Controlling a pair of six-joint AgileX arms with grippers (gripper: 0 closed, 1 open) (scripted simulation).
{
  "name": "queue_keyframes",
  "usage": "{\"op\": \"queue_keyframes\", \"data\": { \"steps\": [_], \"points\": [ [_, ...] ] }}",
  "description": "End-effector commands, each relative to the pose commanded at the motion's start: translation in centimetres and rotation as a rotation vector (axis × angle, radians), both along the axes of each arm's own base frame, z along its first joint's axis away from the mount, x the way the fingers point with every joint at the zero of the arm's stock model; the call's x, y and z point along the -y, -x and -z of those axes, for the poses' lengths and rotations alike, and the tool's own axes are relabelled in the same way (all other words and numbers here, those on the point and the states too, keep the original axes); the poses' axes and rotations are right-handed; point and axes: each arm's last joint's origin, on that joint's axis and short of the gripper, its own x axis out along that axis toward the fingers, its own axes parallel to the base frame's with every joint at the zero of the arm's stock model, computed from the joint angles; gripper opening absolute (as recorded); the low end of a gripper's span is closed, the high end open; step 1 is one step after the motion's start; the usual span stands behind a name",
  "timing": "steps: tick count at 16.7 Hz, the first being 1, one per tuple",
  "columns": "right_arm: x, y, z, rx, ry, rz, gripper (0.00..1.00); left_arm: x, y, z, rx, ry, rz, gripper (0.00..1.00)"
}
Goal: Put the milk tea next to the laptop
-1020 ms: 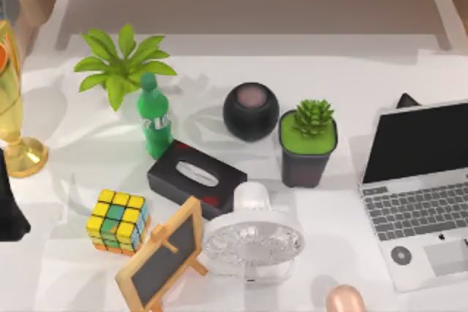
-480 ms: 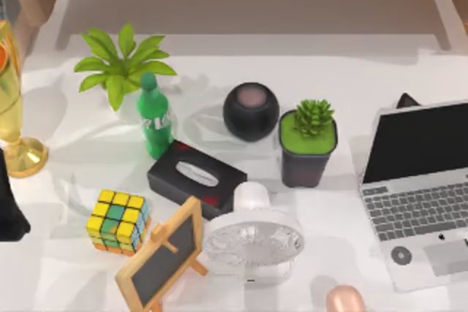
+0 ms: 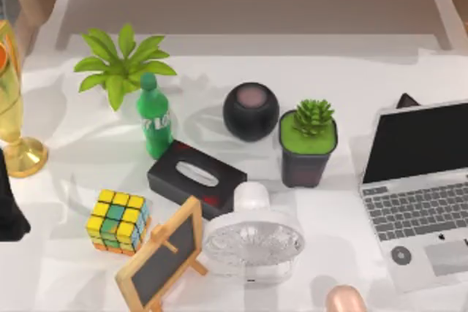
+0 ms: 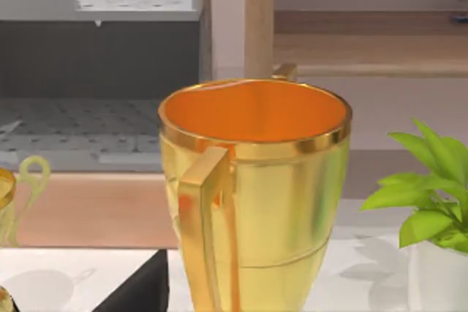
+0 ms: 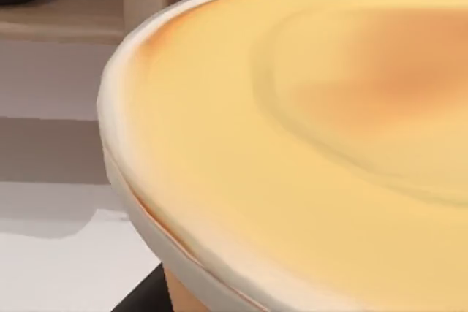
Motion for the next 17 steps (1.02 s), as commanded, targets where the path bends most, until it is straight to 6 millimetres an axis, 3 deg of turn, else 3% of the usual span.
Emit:
{"op": "queue_keyframes", "data": {
  "steps": [9,17],
  "points": [
    [-1.3,4.1,1.7,-0.073,-0.047,-0.022,0.00,0.0,0.0,0.0,0.000,0.000,0.000,1.00],
    [-1.7,4.8,2.3,-0.090,-0.061,-0.027,0.00,0.0,0.0,0.0,0.000,0.000,0.000,1.00]
  ]
}}
